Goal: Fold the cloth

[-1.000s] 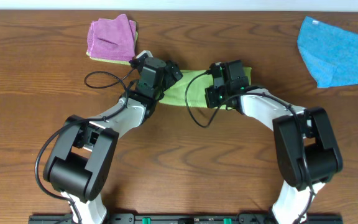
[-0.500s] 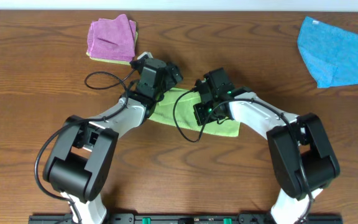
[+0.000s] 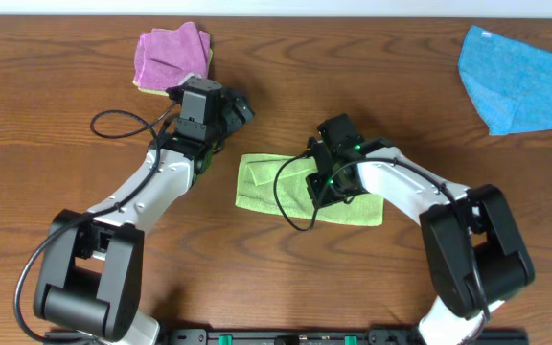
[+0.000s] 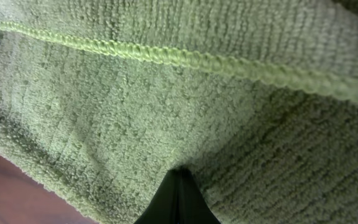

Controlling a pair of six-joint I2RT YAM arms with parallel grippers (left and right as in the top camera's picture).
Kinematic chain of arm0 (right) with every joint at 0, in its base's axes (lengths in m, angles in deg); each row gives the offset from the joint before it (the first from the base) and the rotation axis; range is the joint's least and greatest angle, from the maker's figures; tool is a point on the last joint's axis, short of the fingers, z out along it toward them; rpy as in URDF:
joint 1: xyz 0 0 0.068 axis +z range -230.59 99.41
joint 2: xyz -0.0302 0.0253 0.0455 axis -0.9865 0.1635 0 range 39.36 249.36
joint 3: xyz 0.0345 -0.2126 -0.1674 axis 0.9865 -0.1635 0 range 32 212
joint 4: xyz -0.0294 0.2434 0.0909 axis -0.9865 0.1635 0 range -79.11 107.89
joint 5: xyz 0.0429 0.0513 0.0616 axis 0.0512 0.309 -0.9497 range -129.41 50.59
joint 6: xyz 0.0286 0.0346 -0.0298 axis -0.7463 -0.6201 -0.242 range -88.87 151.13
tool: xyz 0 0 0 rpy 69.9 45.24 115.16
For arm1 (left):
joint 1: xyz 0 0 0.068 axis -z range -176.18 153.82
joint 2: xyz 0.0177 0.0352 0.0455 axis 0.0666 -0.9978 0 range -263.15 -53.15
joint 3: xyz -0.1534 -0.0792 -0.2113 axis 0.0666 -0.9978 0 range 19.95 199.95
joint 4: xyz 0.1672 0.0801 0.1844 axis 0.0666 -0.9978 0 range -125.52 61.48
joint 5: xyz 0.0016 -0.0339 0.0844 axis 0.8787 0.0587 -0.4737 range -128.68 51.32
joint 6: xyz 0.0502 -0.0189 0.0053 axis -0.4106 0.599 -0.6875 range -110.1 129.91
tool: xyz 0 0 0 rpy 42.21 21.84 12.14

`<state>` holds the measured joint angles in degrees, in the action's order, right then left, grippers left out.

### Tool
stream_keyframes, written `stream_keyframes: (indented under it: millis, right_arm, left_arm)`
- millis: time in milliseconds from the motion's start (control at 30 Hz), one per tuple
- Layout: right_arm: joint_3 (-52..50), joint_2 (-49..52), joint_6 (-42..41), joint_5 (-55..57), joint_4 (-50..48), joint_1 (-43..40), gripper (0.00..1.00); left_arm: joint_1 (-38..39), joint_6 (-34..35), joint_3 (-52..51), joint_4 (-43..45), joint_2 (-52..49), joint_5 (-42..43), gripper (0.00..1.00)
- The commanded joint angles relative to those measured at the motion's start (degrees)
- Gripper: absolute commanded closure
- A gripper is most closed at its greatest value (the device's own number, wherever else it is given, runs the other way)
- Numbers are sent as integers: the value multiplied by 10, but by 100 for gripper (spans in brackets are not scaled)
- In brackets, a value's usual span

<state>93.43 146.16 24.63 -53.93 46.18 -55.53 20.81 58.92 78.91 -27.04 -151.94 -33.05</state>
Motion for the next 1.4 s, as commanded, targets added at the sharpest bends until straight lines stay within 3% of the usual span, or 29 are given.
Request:
stream_keyframes:
  millis: [0, 133, 167, 200, 233, 367, 600, 800, 1133, 1367]
  right_arm:
    - [-14, -25, 7, 33, -5, 2, 99]
    - [-14, -87, 7, 33, -6, 2, 98]
    - [-14, -99, 7, 30, -5, 2, 86]
    - [-14, -129, -2, 19, -1, 2, 34]
    - [-14, -145, -10, 19, 3, 2, 9]
    - [-15, -195, -50, 25, 19, 2, 5]
    - [-16, -208, -83, 62, 79, 0, 10]
    - [-16, -208, -98, 87, 80, -7, 11]
    - [-16, -284, -97, 85, 85, -114, 9]
    - [-16, -348, -62, 86, 101, -174, 6]
  left_arm:
    - [0, -12, 11, -18, 16, 59, 5]
    - [-1, -1, 11, -104, 53, 106, 5]
    - [-1, 8, 11, -122, 61, 117, 5]
    - [0, 23, 11, -141, 77, 149, 5]
    - [1, 34, 11, -150, 84, 170, 5]
    - [19, 96, 11, -201, 86, 209, 5]
    - [93, 49, 11, -251, 79, 139, 5]
    - [109, 32, 2, -284, 55, 68, 5]
    - [111, 5, 0, -156, -47, 76, 5]
    - [111, 10, 0, -104, -58, 79, 5]
